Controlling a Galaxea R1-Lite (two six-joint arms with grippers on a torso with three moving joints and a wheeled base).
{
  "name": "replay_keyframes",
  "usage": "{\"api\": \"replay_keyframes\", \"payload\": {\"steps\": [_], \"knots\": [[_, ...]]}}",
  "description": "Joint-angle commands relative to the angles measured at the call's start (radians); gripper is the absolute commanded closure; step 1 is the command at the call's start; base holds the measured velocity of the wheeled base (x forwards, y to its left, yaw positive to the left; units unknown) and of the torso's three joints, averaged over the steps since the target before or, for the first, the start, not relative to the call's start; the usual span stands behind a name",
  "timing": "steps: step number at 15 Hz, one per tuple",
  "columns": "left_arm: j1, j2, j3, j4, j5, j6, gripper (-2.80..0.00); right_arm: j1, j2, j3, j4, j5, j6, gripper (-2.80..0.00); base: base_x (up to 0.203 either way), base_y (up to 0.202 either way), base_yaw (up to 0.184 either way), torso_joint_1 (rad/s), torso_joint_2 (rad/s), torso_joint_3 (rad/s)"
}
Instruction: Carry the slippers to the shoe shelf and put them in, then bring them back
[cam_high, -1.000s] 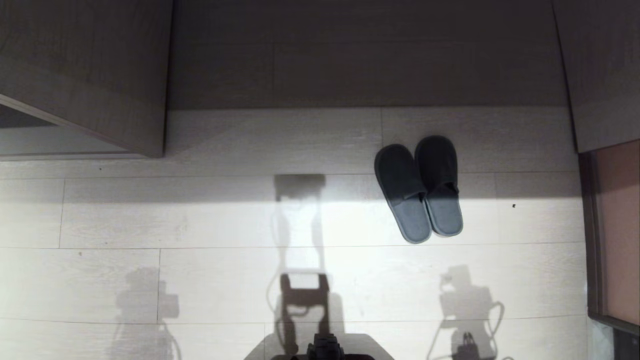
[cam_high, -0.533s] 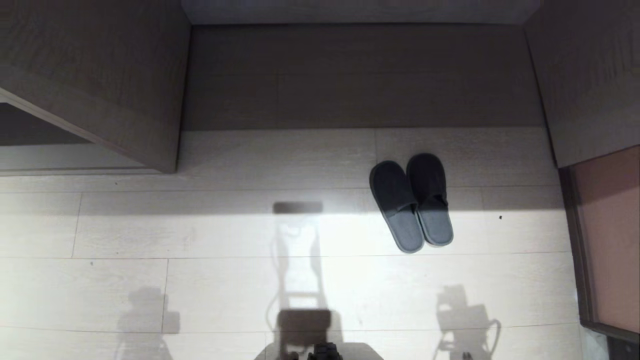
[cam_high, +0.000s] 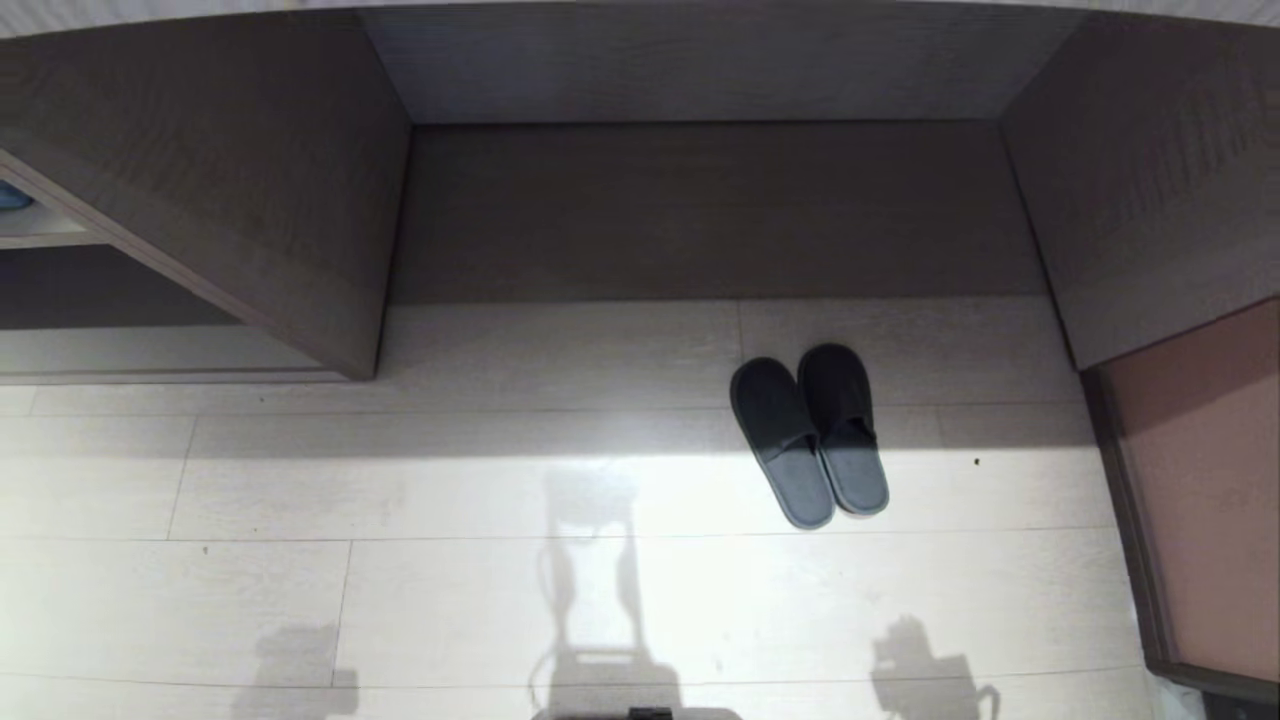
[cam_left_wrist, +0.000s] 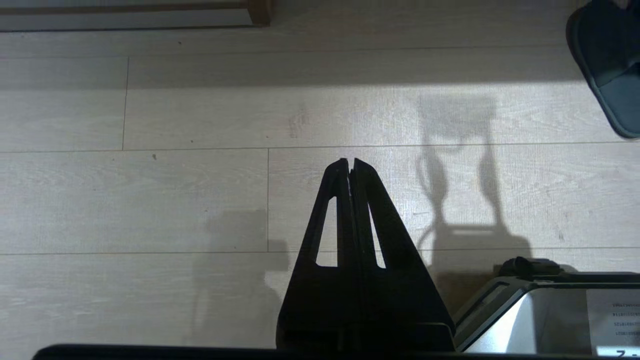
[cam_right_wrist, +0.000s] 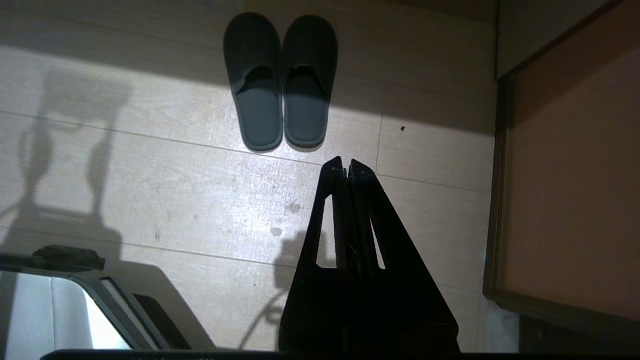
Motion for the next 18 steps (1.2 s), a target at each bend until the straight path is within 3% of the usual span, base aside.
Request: {"api": "replay_keyframes", "payload": {"steps": [1, 18], "knots": [[0.0, 0.001, 0.0, -0.002, 0.0, 0.0, 0.0, 0.0, 0.002, 0.0, -0.001, 0.001, -0.002, 0.0, 0.0, 0.0, 0.0, 0.0, 0.0, 0.201], [0.0, 0.001, 0.0, 0.0, 0.0, -0.001, 0.0, 0.0, 0.001, 0.0, 0.001, 0.001, 0.002, 0.0, 0.0, 0.0, 0.0, 0.002, 0.0, 0.202]]}}
